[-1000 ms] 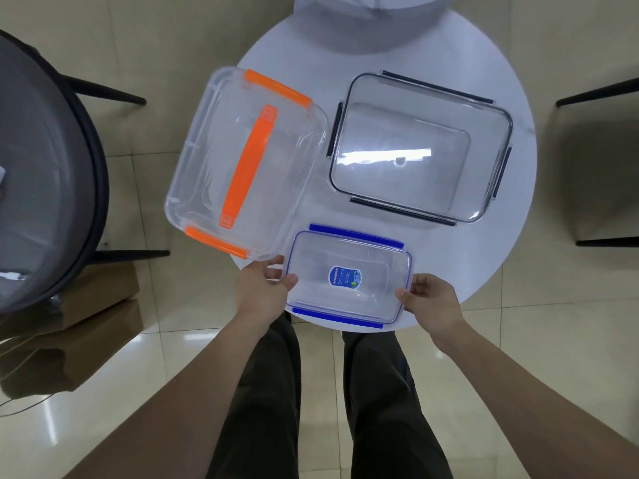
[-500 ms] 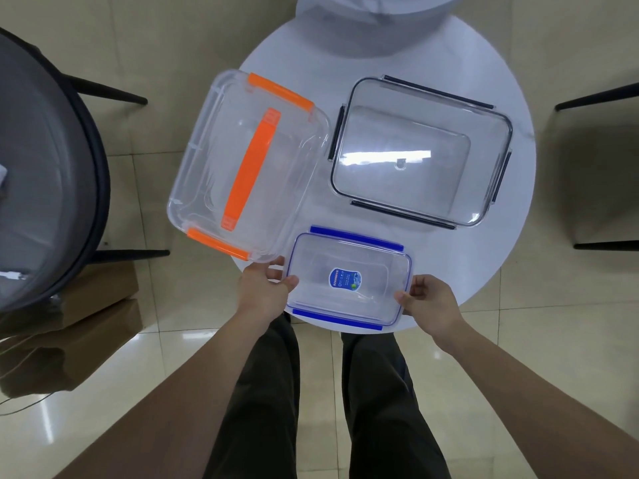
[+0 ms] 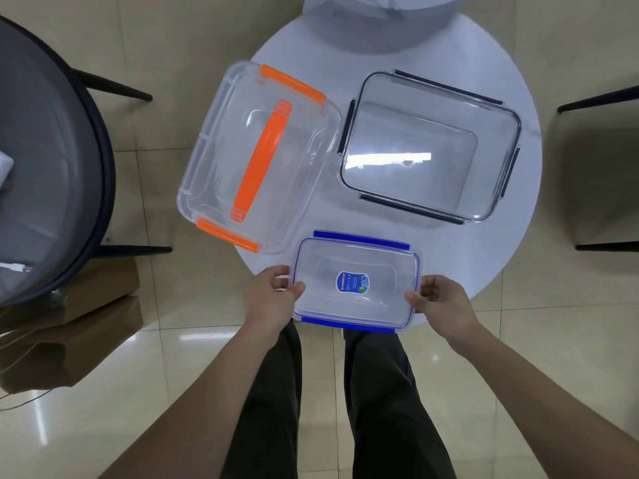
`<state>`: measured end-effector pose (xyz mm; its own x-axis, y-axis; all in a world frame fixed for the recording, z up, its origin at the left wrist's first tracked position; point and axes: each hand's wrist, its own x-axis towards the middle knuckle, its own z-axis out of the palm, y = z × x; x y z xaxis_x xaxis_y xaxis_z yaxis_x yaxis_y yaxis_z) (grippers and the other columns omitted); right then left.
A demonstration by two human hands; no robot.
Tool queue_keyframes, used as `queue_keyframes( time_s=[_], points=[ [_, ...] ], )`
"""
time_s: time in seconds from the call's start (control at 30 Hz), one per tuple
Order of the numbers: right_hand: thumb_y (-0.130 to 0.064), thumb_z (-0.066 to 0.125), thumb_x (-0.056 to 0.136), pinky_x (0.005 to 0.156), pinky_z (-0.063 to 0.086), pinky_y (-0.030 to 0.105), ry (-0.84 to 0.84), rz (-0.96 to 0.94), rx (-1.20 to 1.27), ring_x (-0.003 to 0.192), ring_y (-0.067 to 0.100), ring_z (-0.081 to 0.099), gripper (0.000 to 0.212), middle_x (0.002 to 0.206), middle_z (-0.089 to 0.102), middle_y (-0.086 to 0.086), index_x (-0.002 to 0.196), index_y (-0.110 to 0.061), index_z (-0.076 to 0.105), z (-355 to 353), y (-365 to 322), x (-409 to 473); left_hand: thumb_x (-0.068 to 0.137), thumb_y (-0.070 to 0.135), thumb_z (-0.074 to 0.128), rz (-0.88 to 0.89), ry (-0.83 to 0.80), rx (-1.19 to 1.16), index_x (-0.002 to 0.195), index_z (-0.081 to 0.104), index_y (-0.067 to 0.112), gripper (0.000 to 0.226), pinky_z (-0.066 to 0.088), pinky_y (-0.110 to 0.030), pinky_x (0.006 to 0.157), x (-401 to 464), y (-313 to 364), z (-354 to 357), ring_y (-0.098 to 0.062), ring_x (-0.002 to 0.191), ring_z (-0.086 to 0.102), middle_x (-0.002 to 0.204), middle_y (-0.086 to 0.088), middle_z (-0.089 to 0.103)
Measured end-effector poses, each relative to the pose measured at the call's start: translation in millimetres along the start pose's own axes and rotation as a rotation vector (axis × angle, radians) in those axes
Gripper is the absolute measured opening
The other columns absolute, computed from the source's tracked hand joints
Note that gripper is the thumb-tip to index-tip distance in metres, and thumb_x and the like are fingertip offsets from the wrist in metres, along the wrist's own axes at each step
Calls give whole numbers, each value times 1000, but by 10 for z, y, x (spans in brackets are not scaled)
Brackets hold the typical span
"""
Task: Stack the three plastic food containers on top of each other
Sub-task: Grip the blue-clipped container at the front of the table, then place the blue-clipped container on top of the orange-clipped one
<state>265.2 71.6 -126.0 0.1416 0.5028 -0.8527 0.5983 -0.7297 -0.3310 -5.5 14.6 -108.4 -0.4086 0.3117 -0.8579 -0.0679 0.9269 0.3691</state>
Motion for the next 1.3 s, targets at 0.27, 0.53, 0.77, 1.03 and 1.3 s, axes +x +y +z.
queue_keyframes(
  time_s=[0.27,0.53,0.77,1.03,1.3],
  points=[
    [-11,72,89,81,61,41,10,-44,73,93,32,71,20,100,71,15,105,-5,63,-250,-57,-399,88,19,77,-14,-49,-56,129,62,15,44,62,-32,80,-279,-82,10,-23,109,70,123,-6,70],
    [-5,66,91,65,63,24,58,-118,287,89,27,72,9,96,74,10,100,-9,65,-465,-222,-849,85,21,79,20,-93,-154,121,68,17,38,64,-25,71,-597,-14,-130,-15,99,74,112,-2,75],
    [-10,63,93,65,61,20,132,-193,324,83,17,74,9,91,78,2,101,-11,69,-480,-414,-1112,83,25,80,46,-178,-228,115,71,22,34,65,-37,81,-777,242,-463,-15,98,77,106,1,78],
    [-15,60,95,59,57,16,161,-241,342,81,7,73,14,92,78,-3,106,-10,67,-340,-638,-1285,75,30,82,99,-221,-255,111,69,24,39,65,-29,72,-821,479,-784,-10,96,77,103,6,77],
    [-28,61,88,66,59,17,148,-306,378,94,5,72,34,99,77,-10,117,-12,67,-203,-966,-1356,73,22,87,98,-210,-219,105,67,21,38,66,-38,75,-801,568,-978,-13,92,78,104,7,78]
  ],
)
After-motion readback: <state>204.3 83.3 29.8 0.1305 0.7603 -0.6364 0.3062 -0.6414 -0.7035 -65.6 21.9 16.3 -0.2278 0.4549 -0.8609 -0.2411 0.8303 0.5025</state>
